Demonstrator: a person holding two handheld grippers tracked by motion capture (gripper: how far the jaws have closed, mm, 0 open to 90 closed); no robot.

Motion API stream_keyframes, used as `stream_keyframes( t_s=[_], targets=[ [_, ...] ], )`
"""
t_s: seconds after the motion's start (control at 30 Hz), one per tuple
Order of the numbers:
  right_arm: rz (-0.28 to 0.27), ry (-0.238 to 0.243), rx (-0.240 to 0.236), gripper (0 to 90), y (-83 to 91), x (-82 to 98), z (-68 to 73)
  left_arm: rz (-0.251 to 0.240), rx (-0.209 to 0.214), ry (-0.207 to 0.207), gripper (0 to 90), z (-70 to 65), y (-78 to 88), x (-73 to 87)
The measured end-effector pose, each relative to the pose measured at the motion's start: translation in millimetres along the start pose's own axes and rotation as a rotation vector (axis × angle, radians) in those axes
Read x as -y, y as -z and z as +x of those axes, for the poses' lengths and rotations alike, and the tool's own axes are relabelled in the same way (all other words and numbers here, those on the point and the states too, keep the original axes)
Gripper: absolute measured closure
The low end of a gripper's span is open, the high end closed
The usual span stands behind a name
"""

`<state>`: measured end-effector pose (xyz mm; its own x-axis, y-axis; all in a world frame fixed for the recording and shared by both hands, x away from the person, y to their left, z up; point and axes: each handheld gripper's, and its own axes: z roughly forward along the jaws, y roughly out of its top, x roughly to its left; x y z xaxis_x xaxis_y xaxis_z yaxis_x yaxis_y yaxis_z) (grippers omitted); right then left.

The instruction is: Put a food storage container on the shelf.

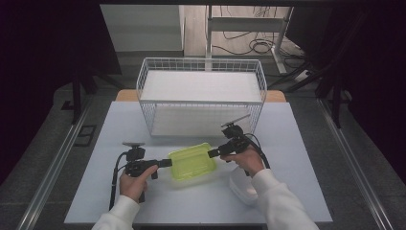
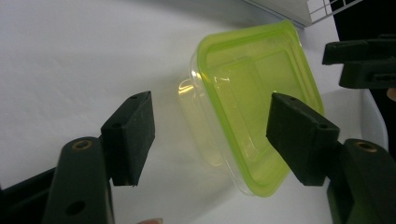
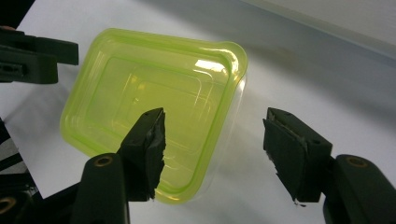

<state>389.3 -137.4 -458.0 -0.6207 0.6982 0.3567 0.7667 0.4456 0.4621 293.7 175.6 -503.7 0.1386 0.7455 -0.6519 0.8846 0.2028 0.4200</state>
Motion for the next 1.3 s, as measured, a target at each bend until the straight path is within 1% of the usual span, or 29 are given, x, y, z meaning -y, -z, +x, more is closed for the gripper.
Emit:
stream_keyframes(
  t_s=[0.03,0.07,0.1,0.17,0.2,0.27,0.3,0.37,0.4,0.43,0.5,0.53,0.63,0.67,0.7,0.73,0.8,0.83,0.87,0.9,0.93,0.97,1.0,1.03,1.13,1.17,1.23,1.27,1.3],
  targets=[
    [0.005,-0.002,0.000,38.8,-2.0,-0.6,-0.2,0.010,-0.003,0.000,35.1,-0.2,-0.5,0.0],
    [0.008,-0.004,0.000,39.0,-3.4,-0.8,-0.2,0.010,0.005,0.009,35.9,-0.4,-2.5,0.3],
    [0.022,-0.010,0.002,39.7,-7.7,-1.1,-0.7,0.029,0.018,0.012,37.3,-1.2,-5.7,0.4],
    [0.026,-0.019,-0.004,40.9,-11.1,-1.3,-1.6,0.035,0.015,0.010,38.4,-1.8,-7.0,0.7],
    [0.026,-0.019,-0.004,40.9,-11.1,-1.3,-1.6,0.035,0.014,0.017,38.4,-1.9,-8.5,0.9],
    [0.021,-0.031,-0.019,42.6,-13.6,-1.9,-2.9,0.042,0.009,0.019,40.1,-0.7,-9.5,1.2],
    [0.020,-0.041,-0.023,43.4,-14.3,-2.3,-3.1,0.038,0.018,0.028,40.7,0.5,-9.7,1.8],
    [0.020,-0.054,-0.036,45.4,-15.7,-3.2,-4.3,0.045,0.057,0.061,42.3,4.5,-10.6,3.4],
    [0.023,-0.060,-0.041,46.3,-16.5,-3.7,-5.0,0.048,0.068,0.069,43.4,5.9,-11.6,4.5],
    [0.032,-0.079,-0.046,47.8,-18.7,-4.3,-6.6,0.054,0.070,0.074,45.9,6.4,-12.4,5.6],
    [0.041,-0.083,-0.049,48.8,-19.2,-4.4,-7.1,0.055,0.064,0.064,47.2,5.6,-13.0,6.1],
    [0.053,-0.092,-0.055,51.2,-20.7,-4.3,-8.7,0.059,0.080,0.063,49.9,5.0,-14.1,6.0],
    [0.061,-0.107,-0.065,54.2,-21.8,-4.3,-9.2,0.060,0.091,0.064,52.9,5.1,-16.0,6.1],
    [0.067,-0.111,-0.076,55.6,-22.4,-4.4,-9.5,0.066,0.096,0.065,54.7,5.2,-16.5,6.1],
    [0.075,-0.123,-0.075,57.8,-24.4,-4.0,-8.6,0.067,0.120,0.073,58.2,5.0,-17.3,5.9],
    [0.075,-0.123,-0.075,57.8,-24.4,-4.0,-8.6,0.067,0.120,0.073,59.8,5.0,-17.3,5.9],
    [0.097,-0.127,-0.070,63.3,-26.7,-2.8,-9.9,0.062,0.115,0.073,61.6,3.4,-18.8,5.8],
    [0.097,-0.127,-0.070,63.3,-26.7,-2.8,-9.9,0.062,0.115,0.073,63.8,3.4,-18.8,5.8],
    [0.106,-0.141,-0.060,66.9,-27.4,-2.5,-10.0,0.061,0.103,0.075,66.4,3.9,-19.1,5.8],
    [0.106,-0.141,-0.060,66.9,-27.4,-2.5,-10.0,0.061,0.103,0.075,68.3,3.9,-19.1,5.8],
    [0.107,-0.149,-0.066,67.6,-27.3,-2.3,-10.9,0.061,0.098,0.070,68.3,4.0,-19.0,5.9],
    [0.111,-0.156,-0.079,69.5,-26.2,-1.9,-13.3,0.058,0.092,0.067,72.1,3.9,-18.4,6.1],
    [0.111,-0.156,-0.079,69.5,-26.2,-1.9,-13.3,0.058,0.092,0.067,73.2,3.9,-18.4,6.1],
    [0.104,-0.170,-0.088,70.6,-25.5,-2.0,-13.3,0.055,0.092,0.067,73.2,3.8,-17.9,6.2],
    [0.081,-0.160,-0.118,73.9,-20.2,-1.2,-14.3,0.044,0.103,0.068,74.0,2.8,-15.8,6.6],
    [0.068,-0.152,-0.129,76.1,-15.8,-1.0,-14.0,0.038,0.107,0.067,75.1,2.5,-15.3,6.8],
    [0.054,-0.144,-0.140,77.2,-11.9,-0.8,-13.2,0.034,0.109,0.054,77.2,0.7,-13.4,7.7],
    [0.054,-0.144,-0.140,77.2,-11.9,-0.8,-13.2,0.034,0.109,0.054,78.1,0.7,-13.4,7.7],
    [0.052,-0.132,-0.137,77.6,-9.9,-0.8,-12.9,0.025,0.109,0.049,78.1,-0.2,-13.1,8.4]
  ],
)
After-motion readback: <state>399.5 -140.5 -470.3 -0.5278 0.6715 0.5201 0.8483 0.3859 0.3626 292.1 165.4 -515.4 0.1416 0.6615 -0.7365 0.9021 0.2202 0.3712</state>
